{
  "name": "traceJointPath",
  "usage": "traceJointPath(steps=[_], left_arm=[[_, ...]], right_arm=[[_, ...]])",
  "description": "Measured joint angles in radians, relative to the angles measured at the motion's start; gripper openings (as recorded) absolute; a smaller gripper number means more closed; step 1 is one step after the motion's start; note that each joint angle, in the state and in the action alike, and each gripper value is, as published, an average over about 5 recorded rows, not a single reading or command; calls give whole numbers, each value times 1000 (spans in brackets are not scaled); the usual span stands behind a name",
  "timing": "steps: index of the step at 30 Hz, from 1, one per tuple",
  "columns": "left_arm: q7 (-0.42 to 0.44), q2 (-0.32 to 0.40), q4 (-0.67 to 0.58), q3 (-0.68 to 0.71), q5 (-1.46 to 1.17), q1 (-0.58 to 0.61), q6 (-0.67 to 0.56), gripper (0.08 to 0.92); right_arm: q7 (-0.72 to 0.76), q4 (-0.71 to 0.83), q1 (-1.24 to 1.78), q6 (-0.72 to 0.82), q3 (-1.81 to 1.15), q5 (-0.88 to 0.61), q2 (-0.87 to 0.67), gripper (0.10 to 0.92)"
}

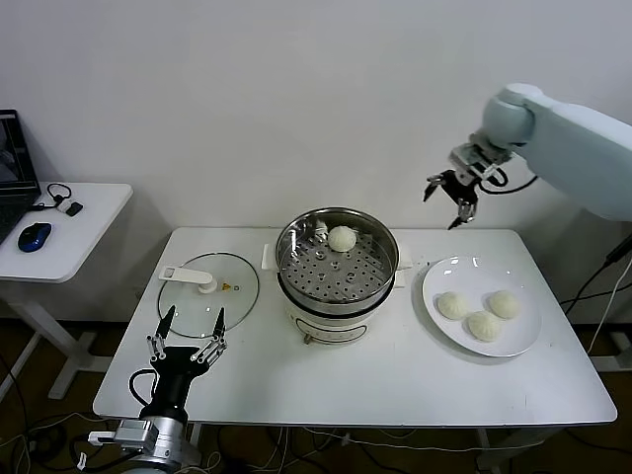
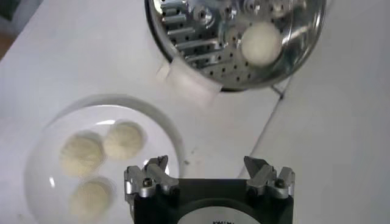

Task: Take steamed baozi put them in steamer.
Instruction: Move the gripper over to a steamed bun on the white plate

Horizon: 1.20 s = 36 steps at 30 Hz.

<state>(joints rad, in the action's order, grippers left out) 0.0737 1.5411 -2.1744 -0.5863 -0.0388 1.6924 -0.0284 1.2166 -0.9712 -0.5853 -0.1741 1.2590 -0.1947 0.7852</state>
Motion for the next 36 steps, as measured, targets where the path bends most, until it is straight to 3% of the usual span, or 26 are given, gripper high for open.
traceJointPath(steps=[15,36], left_arm=[[-1,-2,-3,-6,-2,16,-3,823],[-2,1,16,-17,-20,28,-11,823]], right_arm=[[-36,52,207,128,-60,-8,-42,823],[-46,200,393,113,-164,78,72,823]])
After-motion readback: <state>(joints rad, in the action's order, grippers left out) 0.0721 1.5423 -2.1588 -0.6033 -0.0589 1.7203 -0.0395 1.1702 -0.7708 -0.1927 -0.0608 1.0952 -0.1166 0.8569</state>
